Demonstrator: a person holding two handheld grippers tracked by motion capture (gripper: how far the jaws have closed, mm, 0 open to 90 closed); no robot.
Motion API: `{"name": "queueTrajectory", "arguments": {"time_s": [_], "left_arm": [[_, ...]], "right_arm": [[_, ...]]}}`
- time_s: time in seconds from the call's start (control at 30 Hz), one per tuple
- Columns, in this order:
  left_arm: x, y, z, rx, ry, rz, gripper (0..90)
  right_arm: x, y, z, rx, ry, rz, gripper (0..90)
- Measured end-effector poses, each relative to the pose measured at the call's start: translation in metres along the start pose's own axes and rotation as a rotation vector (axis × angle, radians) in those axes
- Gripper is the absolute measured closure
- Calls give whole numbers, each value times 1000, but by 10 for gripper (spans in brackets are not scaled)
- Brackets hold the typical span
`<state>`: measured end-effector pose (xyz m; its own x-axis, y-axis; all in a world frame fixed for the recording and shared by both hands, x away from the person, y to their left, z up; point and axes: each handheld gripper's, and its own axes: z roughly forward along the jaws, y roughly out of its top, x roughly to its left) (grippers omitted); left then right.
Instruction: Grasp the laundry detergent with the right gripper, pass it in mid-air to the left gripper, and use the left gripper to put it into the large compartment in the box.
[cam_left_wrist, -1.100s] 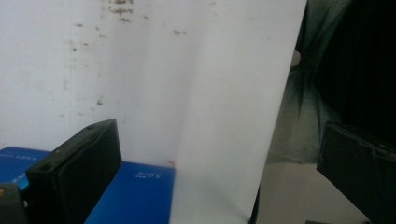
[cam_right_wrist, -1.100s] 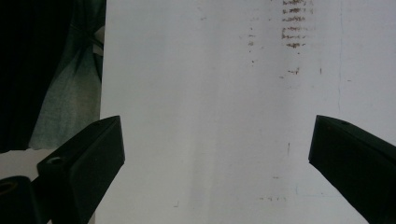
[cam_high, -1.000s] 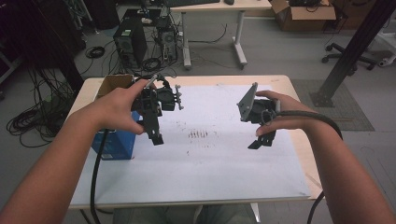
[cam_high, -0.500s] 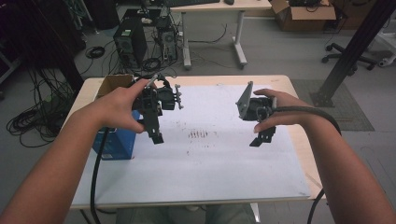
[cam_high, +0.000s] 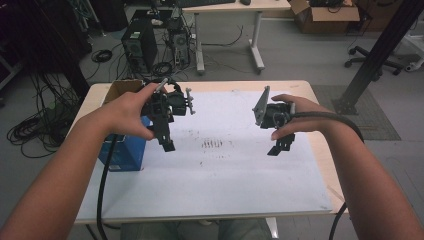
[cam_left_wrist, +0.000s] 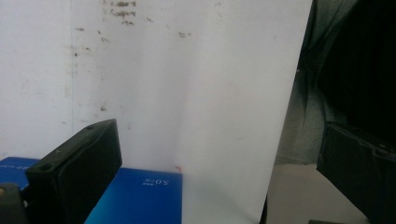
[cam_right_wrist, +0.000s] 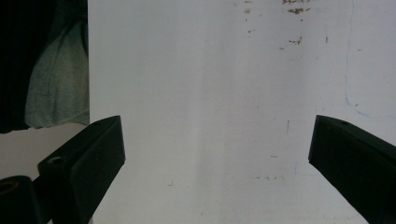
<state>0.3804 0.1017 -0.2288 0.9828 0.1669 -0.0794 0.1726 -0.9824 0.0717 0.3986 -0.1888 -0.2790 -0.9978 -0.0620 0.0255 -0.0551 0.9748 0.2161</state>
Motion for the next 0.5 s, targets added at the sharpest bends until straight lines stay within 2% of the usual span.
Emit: {"name": "queueTrajectory", "arguments": {"time_s": [0.5], "left_arm": [[1, -2, -1, -5, 0, -6, 1]], "right_arm": [[0, 3, 1, -7, 1, -2, 37]]}}
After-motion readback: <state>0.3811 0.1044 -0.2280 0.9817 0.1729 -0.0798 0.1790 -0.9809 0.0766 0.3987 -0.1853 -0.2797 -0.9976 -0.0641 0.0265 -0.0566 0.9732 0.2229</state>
